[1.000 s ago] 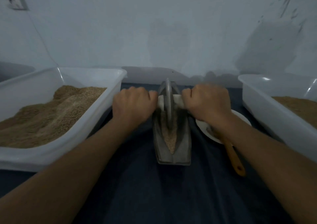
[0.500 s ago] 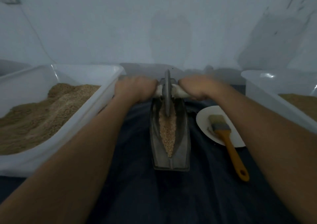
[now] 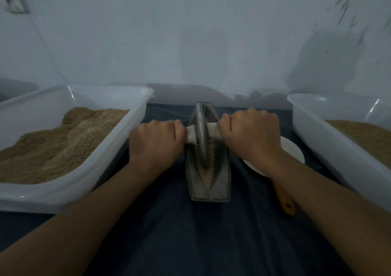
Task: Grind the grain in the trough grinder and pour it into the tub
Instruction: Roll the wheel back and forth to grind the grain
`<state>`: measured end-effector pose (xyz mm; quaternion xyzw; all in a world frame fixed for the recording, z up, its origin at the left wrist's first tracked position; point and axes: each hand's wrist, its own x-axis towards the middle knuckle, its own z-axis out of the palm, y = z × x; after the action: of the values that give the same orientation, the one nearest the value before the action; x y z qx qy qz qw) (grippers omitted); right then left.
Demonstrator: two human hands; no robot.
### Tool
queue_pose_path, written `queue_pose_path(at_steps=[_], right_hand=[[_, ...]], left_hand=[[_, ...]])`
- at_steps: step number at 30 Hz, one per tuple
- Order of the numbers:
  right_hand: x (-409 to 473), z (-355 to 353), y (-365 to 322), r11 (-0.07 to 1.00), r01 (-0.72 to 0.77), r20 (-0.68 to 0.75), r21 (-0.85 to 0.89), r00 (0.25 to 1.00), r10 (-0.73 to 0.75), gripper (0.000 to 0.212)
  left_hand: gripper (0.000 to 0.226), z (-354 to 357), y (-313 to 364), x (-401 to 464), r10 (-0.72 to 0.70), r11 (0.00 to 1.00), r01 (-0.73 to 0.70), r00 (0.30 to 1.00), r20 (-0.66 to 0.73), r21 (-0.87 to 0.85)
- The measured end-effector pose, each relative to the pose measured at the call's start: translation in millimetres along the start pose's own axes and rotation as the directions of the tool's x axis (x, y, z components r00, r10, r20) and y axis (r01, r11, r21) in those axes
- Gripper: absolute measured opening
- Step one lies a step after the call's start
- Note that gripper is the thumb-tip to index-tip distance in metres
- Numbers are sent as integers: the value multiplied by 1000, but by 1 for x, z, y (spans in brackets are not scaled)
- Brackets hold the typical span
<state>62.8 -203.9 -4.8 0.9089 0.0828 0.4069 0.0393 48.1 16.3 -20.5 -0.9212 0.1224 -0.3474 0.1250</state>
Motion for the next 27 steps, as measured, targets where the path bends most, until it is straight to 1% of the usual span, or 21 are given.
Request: queue_pose_path(at_steps=[1,3,4,5,7,8,10,11,12,13,14,15,17,18,19,20,21,22,23,25,27], right_hand=[[8,7,4,999,-40,86,3,996,40,55],[29,25,17,984,-137,261,115,960,104,60],[40,31,23,975,-163,374,150,922,96,60],[51,37,28,972,-161,485,171,872,59,54],[67,49,32,924,-227,603,308,798,-5,27],[73,54,34,903,-282,677,324,736,-13,21],[85,58,39,865,-395,810,310,586,-22,31],[89,54,41,845,-456,854,279,521,-1,39],[92,51,39,835,-502,890,224,454,34,44],[97,52,38,834,-513,900,203,434,47,44],[100,52,36,835,-507,891,215,452,45,42],[101,49,32,843,-476,868,250,496,23,38],[100,45,24,875,-389,805,289,593,-3,27],[97,44,20,872,-377,767,313,642,3,26],[90,40,17,906,-310,702,288,711,21,30],[82,34,13,935,-255,623,245,781,50,38],[71,27,10,962,-199,532,187,844,71,48],[59,20,7,970,-196,429,146,896,116,54],[45,16,5,979,-177,310,101,941,139,55],[13,5,0,994,-102,115,43,989,97,52],[-9,-4,-1,997,-50,-30,56,998,52,50]], left_hand=[[21,3,-1,10,49,997,-48,999,-14,58],[11,11,1,38,113,992,-114,993,21,58],[15,15,2,54,86,996,-87,994,62,24],[28,17,3,73,22,999,-19,992,122,-31],[48,26,2,106,-117,981,156,949,292,-112],[52,30,1,120,-125,977,177,930,345,-121],[44,38,-4,139,-26,984,104,887,462,-144],[41,37,-6,144,2,974,120,842,540,-191],[43,37,-10,146,16,946,184,795,606,-266],[47,39,-11,147,26,898,262,771,636,-354],[48,38,-13,144,26,858,320,754,656,-402],[45,37,-14,139,31,855,316,761,648,-412],[31,40,-14,123,38,922,185,831,555,-341],[29,41,-14,110,0,947,160,868,496,-280],[33,38,-12,94,-66,954,189,890,452,-233],[33,34,-9,77,-106,959,199,911,398,-201],[25,32,-6,62,-106,977,149,960,258,-151],[14,26,-1,47,-91,988,110,981,172,-105],[10,20,4,34,-65,994,73,993,99,-82],[25,8,8,15,-92,990,90,996,-8,-109],[34,-1,9,3,-184,957,149,975,-126,-247]])
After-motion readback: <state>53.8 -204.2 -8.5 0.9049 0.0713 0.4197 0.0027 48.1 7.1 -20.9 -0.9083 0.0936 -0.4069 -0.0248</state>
